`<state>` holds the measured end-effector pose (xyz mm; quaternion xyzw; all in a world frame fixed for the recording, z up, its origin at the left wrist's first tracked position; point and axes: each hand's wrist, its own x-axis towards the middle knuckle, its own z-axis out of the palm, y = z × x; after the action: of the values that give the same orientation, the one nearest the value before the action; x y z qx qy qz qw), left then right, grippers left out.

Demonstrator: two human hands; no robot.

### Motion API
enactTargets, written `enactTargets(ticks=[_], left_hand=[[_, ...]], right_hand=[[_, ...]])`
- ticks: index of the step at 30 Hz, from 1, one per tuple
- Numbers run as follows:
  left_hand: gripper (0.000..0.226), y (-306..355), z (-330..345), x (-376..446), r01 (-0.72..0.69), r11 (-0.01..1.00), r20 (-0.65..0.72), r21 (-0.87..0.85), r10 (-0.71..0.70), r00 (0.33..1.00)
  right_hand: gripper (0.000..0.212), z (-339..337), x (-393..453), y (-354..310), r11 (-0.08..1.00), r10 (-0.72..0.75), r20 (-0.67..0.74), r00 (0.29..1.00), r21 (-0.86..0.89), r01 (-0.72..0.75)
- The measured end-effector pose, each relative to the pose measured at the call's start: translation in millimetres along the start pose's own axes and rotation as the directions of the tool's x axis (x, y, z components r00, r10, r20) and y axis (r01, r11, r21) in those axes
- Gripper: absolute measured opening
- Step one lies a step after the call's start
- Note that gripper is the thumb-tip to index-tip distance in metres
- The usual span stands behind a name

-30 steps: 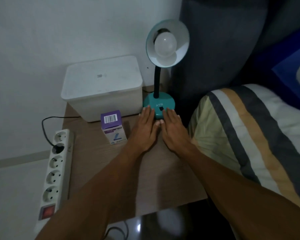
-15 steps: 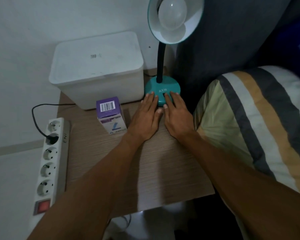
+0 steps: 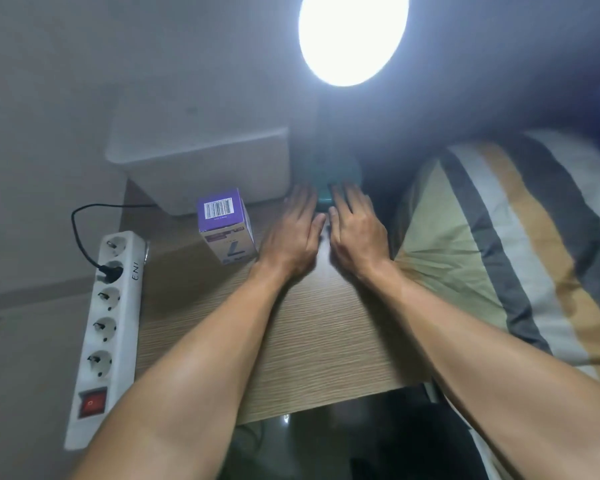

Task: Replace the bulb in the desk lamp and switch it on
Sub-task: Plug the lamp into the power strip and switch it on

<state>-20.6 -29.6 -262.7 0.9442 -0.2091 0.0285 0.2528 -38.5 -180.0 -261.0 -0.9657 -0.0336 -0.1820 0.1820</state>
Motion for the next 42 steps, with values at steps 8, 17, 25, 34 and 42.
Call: enactTargets(ticks=[8,17,25,34,42], left_hand=[[0.071,0.9,-0.3,-0.1,-0.006,1.0,-0.01,-0.004,0.006,1.0],[0.071,1.1,-0.8,0.3,-0.01,1.0,-0.017,0.003,0.01,1.0],[0.071,0.7,-1.2,0.6,-0.003,1.0,-0.001,-0.001,0.003,1.0],[0.069,2.6,-3.0,-0.2,0.002,1.0,0.001,0.001,-0.002,1.0],[0.062,5.7,-3.9,-5.4,-0.024,1.0,-0.062,-0.014,0.024,0.998]], right_hand=[[0.055,1.5,1.3,0.5,0.999,0.004,0.02,1.0,-0.035,-0.003],[0.053,1.7,2.7,1.1,0.999,-0.01,-0.011,1.0,-0.041,0.009],[0.049,0.9,4.4,0.0,0.997,-0.017,-0.033,0.999,-0.08,0.014],[0.046,-1.8,8.1,-5.5,0.992,0.009,-0.046,0.999,-0.123,-0.014],[0.042,-1.1,13.1,-9.2,0.995,0.042,-0.093,0.995,-0.083,-0.05]])
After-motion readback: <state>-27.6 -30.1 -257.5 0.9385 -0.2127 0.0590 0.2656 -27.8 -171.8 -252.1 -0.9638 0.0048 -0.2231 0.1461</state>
